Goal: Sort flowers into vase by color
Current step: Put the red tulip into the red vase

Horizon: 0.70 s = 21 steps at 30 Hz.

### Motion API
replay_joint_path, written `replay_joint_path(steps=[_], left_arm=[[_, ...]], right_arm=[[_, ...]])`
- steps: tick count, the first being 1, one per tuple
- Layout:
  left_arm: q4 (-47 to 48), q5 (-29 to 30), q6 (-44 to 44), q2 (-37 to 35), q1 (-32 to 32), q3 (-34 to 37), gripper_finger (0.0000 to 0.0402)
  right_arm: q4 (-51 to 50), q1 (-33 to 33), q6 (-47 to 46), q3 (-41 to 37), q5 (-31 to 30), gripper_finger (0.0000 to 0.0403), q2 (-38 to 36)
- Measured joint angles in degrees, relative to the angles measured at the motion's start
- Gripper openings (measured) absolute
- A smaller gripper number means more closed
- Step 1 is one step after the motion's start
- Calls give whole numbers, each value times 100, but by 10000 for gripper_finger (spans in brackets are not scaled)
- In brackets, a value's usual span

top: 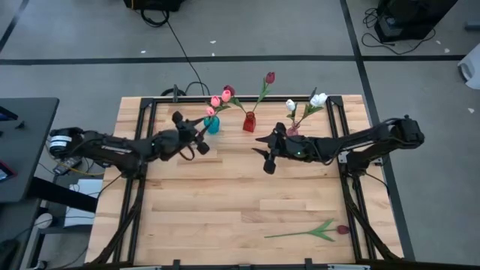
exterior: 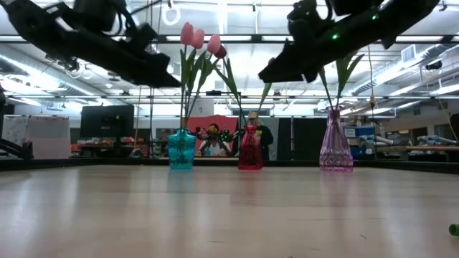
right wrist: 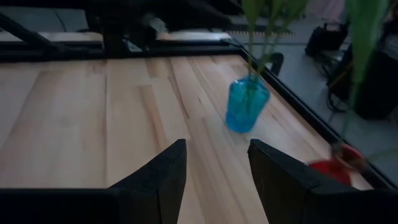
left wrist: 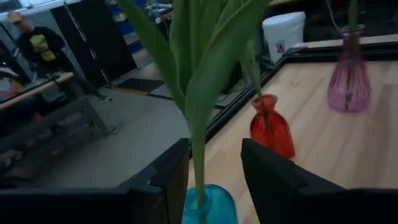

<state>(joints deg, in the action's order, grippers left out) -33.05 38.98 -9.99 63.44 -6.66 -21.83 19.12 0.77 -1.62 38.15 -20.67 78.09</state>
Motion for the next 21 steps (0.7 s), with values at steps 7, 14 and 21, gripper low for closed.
replay_joint_path(steps=[7,14,21], left_arm=[[459,193,671,-83,1234,0,152],[497,16,1550,1140,2481,-373,152],[1390,-233,1545,2627,2823,-2104,151]], right_arm=[[-982,355,-174,0,-580,185,-602],[-358,814,331,-424,-890,185,-1200],[1026,967,632,-1319,-943,185,-2122]])
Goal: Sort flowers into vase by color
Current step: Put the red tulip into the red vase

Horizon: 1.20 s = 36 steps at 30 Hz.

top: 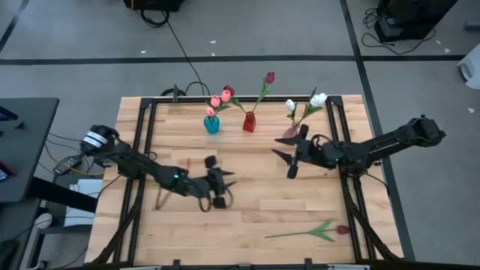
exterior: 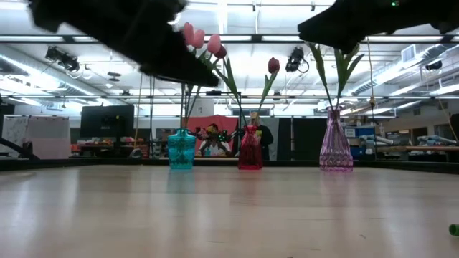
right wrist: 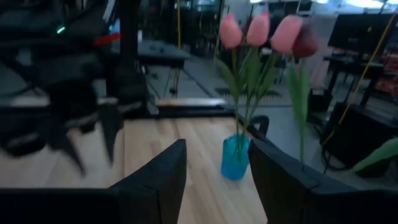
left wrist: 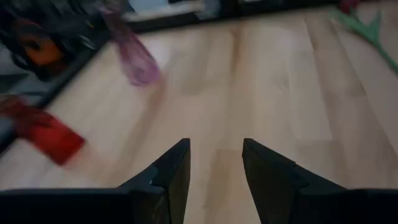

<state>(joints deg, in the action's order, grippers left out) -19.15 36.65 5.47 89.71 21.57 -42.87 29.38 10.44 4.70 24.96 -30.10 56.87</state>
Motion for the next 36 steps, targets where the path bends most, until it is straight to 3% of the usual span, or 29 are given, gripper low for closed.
replay_joint_path(steps=[4,8,11,22,28,36], left_arm=[[853,-707,95,811,-64,-1197,151],[1007,-1750,98,1585,-130,-2148,151],[1111,-2112,93,2136,-130,-2769,151],[1101,-2478,369,3385,-73,-3956,151],[1356,-2495,538,3704,100,-4389,151],[920,-2555,570,4085,171,-4734,151]], right_arm=[[195,0,1,-336,-176,185,-357],[194,2,1,-598,-636,185,-680],[125,0,1,-803,-765,185,-966],[150,0,-493,-1277,-759,185,-1461],[238,10,-889,-1262,-493,185,-1314],[86,173,-1055,-1275,-508,185,-1231]])
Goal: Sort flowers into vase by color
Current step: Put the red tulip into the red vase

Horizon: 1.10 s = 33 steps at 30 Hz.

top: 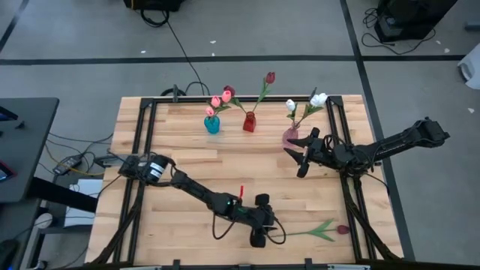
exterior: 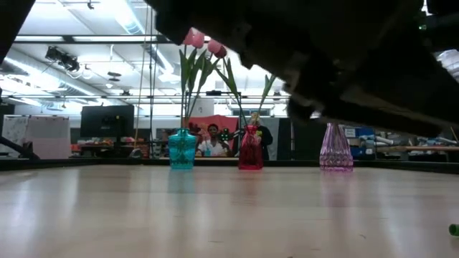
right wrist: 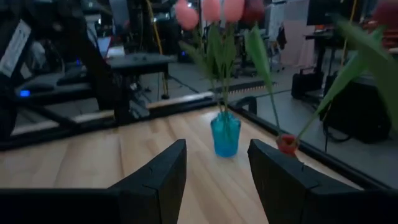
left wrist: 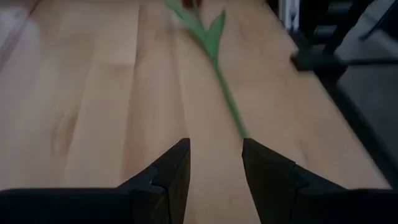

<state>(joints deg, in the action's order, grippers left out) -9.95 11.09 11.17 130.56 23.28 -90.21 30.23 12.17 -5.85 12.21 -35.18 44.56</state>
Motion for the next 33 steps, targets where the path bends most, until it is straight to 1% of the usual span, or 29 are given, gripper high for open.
replay_joint_path(steps=[2,3,6,8,10,13,17,25,28,33], left_arm=[[-155,-38,132,129,-1,-98,151],[-46,-46,139,131,-1,-70,151],[-141,-105,134,220,10,-83,151],[-88,-163,148,231,32,-76,151],[-280,-261,190,309,55,-89,151],[-200,-450,224,361,80,-77,151],[-192,-550,251,398,80,-72,151],[-25,-659,233,395,260,-74,151],[273,-464,237,395,323,-79,151],[490,214,-42,384,433,-54,151]], right_arm=[[-151,150,-6,-13,-4,185,-184],[-114,240,-23,-1,4,185,-270],[-271,572,51,-10,9,185,-691],[-322,754,157,11,-123,185,-916],[-478,891,231,0,-358,185,-1057],[-523,988,326,0,-720,185,-1084],[-565,995,379,0,-990,185,-999],[-603,996,-193,0,-1020,185,-673],[-610,1023,-548,0,-983,185,-514],[-616,1265,-1037,0,-986,185,-205]])
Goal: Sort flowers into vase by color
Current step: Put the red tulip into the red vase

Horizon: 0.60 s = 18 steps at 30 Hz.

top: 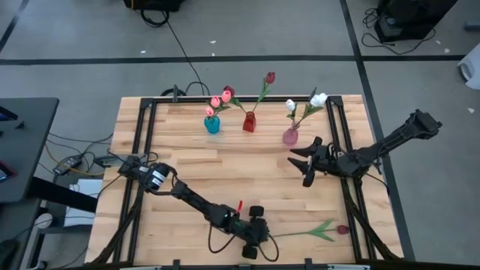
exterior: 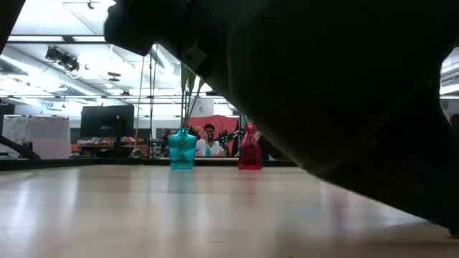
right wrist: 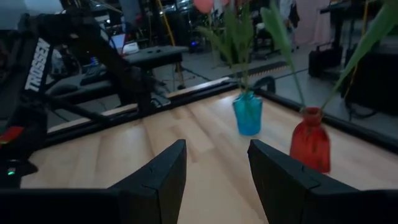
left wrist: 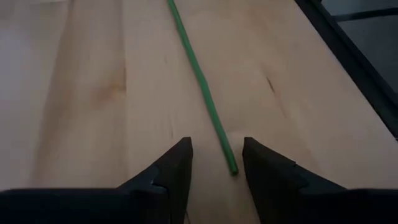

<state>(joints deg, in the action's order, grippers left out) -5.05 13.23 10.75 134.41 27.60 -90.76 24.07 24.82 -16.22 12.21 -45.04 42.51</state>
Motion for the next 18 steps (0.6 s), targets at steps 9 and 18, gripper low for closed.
replay_joint_path(steps=[9,18], left_arm=[[139,-406,298,-23,-157,4,15],[525,-825,303,-293,-621,41,3]], right_arm=[[441,458,66,0,-373,185,273],[998,752,780,0,-505,185,273]])
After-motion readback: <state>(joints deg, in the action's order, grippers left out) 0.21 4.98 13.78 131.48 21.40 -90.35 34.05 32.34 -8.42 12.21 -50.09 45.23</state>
